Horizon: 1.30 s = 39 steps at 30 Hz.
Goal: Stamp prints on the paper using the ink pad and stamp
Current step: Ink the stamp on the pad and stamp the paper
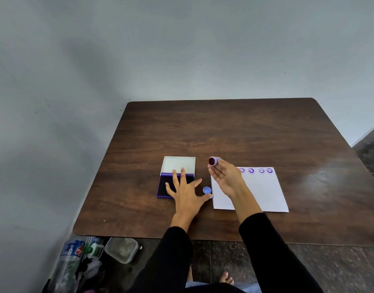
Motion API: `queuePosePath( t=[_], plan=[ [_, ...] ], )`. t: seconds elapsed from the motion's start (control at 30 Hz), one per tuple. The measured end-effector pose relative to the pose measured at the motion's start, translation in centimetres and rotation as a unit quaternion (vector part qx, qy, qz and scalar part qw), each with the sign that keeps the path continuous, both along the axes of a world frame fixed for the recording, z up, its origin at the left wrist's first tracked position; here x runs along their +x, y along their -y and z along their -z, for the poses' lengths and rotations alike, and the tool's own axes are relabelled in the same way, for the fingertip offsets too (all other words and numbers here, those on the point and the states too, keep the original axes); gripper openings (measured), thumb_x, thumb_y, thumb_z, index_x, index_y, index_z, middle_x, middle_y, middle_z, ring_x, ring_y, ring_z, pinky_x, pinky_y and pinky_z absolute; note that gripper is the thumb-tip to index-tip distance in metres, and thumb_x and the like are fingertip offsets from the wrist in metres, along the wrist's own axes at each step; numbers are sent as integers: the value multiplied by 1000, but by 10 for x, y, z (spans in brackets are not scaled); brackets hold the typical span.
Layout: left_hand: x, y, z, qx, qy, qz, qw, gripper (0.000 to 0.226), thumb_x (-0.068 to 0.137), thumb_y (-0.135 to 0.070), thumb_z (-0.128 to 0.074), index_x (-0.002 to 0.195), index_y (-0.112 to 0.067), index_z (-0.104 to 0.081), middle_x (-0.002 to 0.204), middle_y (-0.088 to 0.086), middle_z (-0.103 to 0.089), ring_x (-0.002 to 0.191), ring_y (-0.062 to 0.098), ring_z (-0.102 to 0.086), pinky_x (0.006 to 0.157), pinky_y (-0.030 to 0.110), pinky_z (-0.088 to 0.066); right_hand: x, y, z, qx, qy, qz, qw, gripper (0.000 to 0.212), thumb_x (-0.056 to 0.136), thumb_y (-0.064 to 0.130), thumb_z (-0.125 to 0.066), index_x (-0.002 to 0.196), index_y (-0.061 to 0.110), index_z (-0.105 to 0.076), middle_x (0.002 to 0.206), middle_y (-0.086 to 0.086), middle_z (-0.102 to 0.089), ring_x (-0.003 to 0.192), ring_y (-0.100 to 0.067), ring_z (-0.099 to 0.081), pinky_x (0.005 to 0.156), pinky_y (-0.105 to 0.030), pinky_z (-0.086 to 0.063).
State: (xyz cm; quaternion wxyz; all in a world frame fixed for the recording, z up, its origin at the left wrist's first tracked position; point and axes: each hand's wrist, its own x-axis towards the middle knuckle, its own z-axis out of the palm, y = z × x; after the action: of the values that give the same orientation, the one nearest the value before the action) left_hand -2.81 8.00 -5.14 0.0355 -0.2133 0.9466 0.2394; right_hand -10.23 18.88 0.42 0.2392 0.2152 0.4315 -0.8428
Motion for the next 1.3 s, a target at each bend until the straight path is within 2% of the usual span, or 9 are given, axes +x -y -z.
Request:
queuePosePath(
  t=[0.2, 0.33, 0.5, 0.63, 0.93, 1.03, 1.1, 1.2, 1.3],
  plan=[
    [13, 17, 1, -10, -181, -120, 976, 86, 72, -62, -67, 140, -17, -39, 156, 6, -28, 147, 24, -12, 114, 52, -9, 4, 1, -3, -141, 67, 31, 987, 10, 91, 6, -55, 92, 0, -62, 91, -15, -67, 85, -22, -66, 66, -28, -61],
    [23, 32, 9, 9, -113, -151, 982, 122, 61, -79, -59, 150, -10, -14, 160, 9, -16, 148, 23, -4, 117, 48, -5, 7, 6, -3, -179, 97, 31, 979, 18, 88, 11, -62, 101, -2, -62, 93, -15, -67, 87, -23, -66, 64, -30, -62],
    [43, 41, 17, -6, -94, -162, 982, 150, 39, -101, -36, 151, -8, -3, 161, 9, -9, 149, 22, -2, 119, 43, -3, 14, 15, -3, -195, 106, 27, 975, 24, 83, 12, -69, 101, -2, -63, 100, -17, -68, 98, -25, -66, 74, -35, -60],
    [52, 45, 20, -10, -65, -163, 984, 157, 32, -104, -32, 152, -7, -2, 162, 9, -5, 149, 21, 0, 119, 39, 1, 18, 26, 2, -149, 102, 18, 983, 21, 85, 10, -66, 104, 5, -63, 97, -17, -69, 89, -25, -68, 67, -31, -61],
    [55, 45, 25, -51, -46, -143, 987, 149, 38, -104, -25, 150, -6, -17, 161, 11, -11, 149, 23, -3, 118, 38, 3, 20, 45, 16, -135, 100, -25, 985, 26, 92, -1, -51, 117, -2, -55, 109, -20, -65, 104, -30, -63, 88, -40, -52],
    [54, 45, 27, -47, -55, -145, 987, 146, 41, -103, -27, 149, -5, -21, 160, 12, -13, 149, 23, -5, 118, 39, 1, 21, 53, 22, -45, 56, -44, 996, 27, 92, 4, -54, 119, -1, -56, 111, -18, -64, 103, -27, -63, 85, -35, -51],
    [53, 45, 27, -52, -59, -148, 986, 145, 41, -103, -26, 149, -5, -22, 160, 13, -15, 149, 23, -6, 119, 39, 0, 25, 59, 26, 117, -26, -69, 990, 29, 91, 8, -58, 118, 1, -58, 111, -16, -65, 101, -25, -63, 87, -33, -51],
    [52, 45, 29, -53, -63, -148, 986, 143, 43, -101, -29, 148, -5, -24, 159, 13, -16, 149, 24, -7, 119, 39, -1, 33, 65, 35, 386, -237, -116, 884, 25, 86, 12, -65, 110, 6, -68, 108, -13, -71, 93, -18, -65, 89, -29, -51],
    [52, 46, 31, -52, -65, -144, 986, 137, 47, -97, -32, 148, -5, -23, 160, 14, -14, 149, 23, -6, 119, 39, 1, 42, 70, 39, 469, -362, -188, 784, 25, 85, 13, -66, 109, 9, -69, 106, -13, -73, 99, -24, -67, 93, -38, -51]
  ],
)
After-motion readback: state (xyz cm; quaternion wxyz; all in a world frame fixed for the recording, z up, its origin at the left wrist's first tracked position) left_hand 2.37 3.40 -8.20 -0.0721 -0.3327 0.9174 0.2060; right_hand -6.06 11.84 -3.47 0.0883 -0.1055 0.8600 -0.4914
